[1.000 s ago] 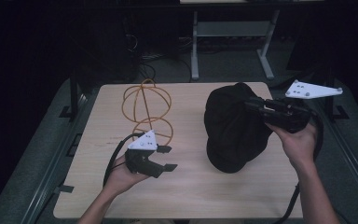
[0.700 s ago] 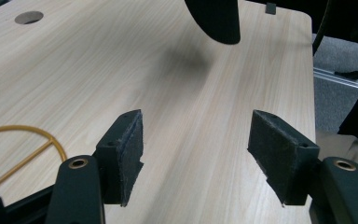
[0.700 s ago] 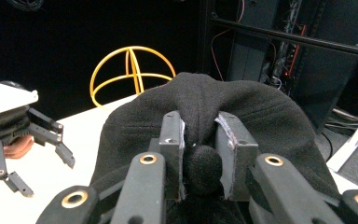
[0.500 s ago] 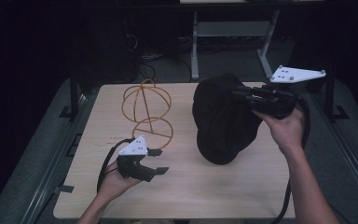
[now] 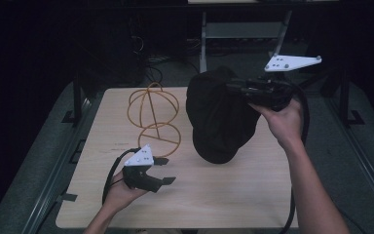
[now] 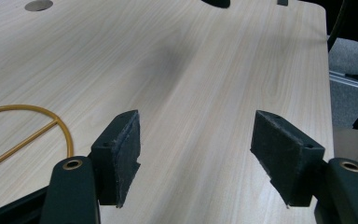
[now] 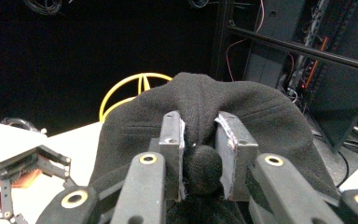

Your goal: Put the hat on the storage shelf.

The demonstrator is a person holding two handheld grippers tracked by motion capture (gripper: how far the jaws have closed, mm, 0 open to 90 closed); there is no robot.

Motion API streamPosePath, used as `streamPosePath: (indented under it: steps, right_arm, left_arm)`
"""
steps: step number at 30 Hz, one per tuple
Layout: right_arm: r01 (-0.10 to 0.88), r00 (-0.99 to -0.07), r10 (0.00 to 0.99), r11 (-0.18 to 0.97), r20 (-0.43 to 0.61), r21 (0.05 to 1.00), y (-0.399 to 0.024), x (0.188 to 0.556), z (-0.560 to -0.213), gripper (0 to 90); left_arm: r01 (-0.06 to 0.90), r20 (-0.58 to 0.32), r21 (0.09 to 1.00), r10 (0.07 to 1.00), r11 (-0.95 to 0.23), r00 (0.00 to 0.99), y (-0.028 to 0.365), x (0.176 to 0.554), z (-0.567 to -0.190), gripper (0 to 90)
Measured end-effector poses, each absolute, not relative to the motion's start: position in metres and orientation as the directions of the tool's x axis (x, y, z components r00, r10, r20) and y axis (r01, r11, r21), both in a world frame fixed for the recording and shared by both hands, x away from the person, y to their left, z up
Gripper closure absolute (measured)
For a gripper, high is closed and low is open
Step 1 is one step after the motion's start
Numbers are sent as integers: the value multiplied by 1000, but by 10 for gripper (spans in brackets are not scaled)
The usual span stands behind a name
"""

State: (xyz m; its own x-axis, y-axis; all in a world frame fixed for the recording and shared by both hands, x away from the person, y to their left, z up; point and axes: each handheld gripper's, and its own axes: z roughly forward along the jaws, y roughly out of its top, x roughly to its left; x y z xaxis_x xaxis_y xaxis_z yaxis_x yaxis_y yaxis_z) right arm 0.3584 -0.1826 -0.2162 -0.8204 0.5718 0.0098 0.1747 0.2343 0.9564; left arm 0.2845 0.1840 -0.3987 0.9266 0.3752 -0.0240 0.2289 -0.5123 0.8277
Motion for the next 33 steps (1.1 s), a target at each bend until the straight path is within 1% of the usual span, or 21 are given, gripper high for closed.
streamPosePath:
  steps: [5, 16, 22, 28, 30, 33]
  right_arm:
    - [167, -828, 560, 230, 10, 959, -175, 363, -212, 728]
    - [157, -852, 523, 234, 12, 960, -147, 379, -203, 727]
    - [148, -863, 505, 238, 8, 960, -135, 386, -198, 727]
    - [142, -876, 482, 245, 6, 959, -119, 393, -192, 727]
    - [138, -880, 475, 248, 4, 959, -113, 395, -189, 727]
    - [132, -886, 464, 253, -1, 958, -104, 398, -185, 727]
  left_arm:
    - [232, -31, 834, 378, -500, 925, 187, 284, -400, 323]
    - [237, -20, 832, 401, -501, 916, 194, 285, -403, 272]
    - [249, -29, 831, 407, -498, 913, 196, 285, -404, 270]
    - [239, -21, 834, 405, -497, 914, 197, 286, -403, 270]
    - [256, -41, 838, 412, -482, 910, 197, 285, -404, 270]
    - [258, -44, 842, 417, -474, 908, 199, 286, -404, 270]
